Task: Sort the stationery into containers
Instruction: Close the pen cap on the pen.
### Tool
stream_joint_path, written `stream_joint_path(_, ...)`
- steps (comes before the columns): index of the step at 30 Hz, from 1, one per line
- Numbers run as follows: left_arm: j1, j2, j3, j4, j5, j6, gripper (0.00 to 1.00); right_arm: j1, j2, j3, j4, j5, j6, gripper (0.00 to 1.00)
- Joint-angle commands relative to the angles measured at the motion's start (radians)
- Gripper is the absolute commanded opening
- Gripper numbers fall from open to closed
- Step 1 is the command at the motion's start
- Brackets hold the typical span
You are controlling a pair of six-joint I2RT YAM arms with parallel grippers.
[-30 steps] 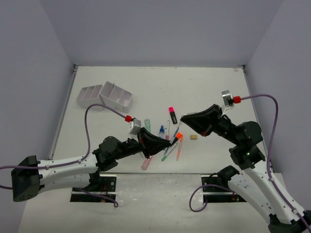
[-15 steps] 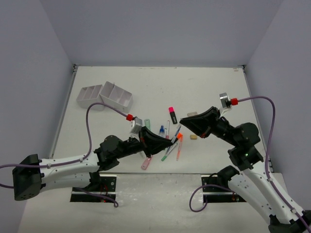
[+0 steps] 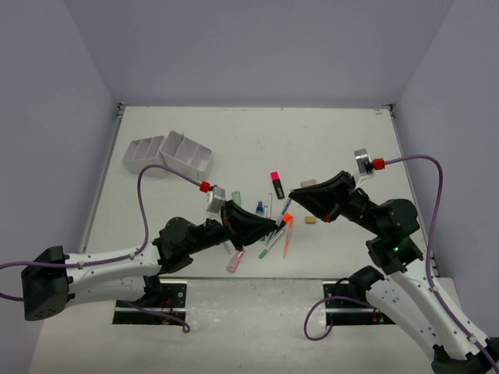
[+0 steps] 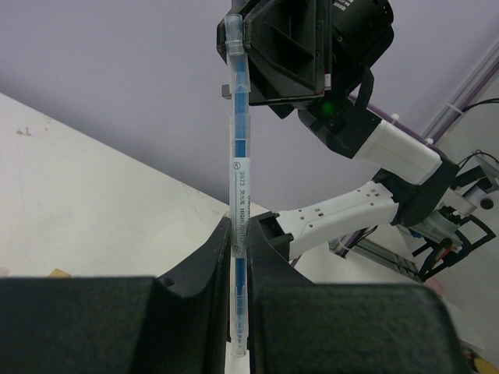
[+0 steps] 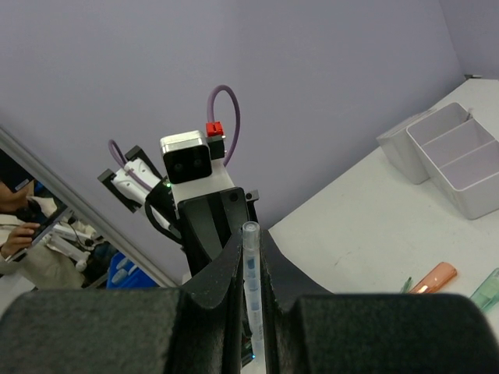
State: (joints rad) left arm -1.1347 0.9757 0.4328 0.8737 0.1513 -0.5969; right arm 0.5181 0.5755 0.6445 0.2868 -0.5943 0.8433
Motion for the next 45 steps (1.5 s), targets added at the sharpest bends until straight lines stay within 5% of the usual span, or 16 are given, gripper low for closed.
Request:
stream_joint_path(1, -0.004, 0.042, 0.064, 0.134, -0.013, -0.021, 0.0, 0.011, 0.001, -0.009, 0.05, -0.001, 0.013, 0.0)
stream_joint_path(12, -0.004, 0.095, 0.091, 0.216, -0.073, -0.037, 0.0, 0.013, -0.006, -0.03, 0.053, 0.035, 0.006, 0.03)
stream_joint_path(21, -0.004, 0.121, 0.13, 0.182, -0.093, -0.031, 0.0, 0.019, -0.026, -0.058, 0.055, 0.023, -0.01, 0.38)
stream_joint_path(28, -0.004, 0.181, 0.169, 0.159, -0.041, -0.051, 0.0, 0.02, -0.031, -0.034, 0.015, 0.02, -0.021, 0.41)
stream_joint_path(31, -0.004, 0.192, 0.178, 0.149, -0.028, -0.057, 0.0, 0.022, -0.029, -0.015, -0.006, 0.011, -0.032, 0.32)
stream_joint_path(35, -0.004, 0.202, 0.194, 0.128, -0.011, -0.053, 0.0, 0.025, -0.028, -0.005, -0.016, 0.004, -0.046, 0.04)
stream_joint_path(37, -0.004, 0.211, 0.211, 0.102, -0.002, -0.048, 0.03, 0.028, -0.028, -0.006, -0.016, 0.004, -0.05, 0.0)
stream_joint_path(40, -0.004, 0.248, 0.286, -0.011, 0.022, -0.036, 0.6, 0.03, -0.028, -0.014, -0.013, 0.007, -0.05, 0.0)
stream_joint_path(42, -0.004, 0.274, 0.3, -0.016, 0.033, -0.037, 0.62, 0.034, -0.025, -0.015, -0.003, 0.006, -0.048, 0.0)
stream_joint_path(45, -0.004, 0.295, 0.313, -0.009, 0.045, -0.046, 0.37, 0.039, -0.02, -0.015, 0.011, 0.003, -0.041, 0.0)
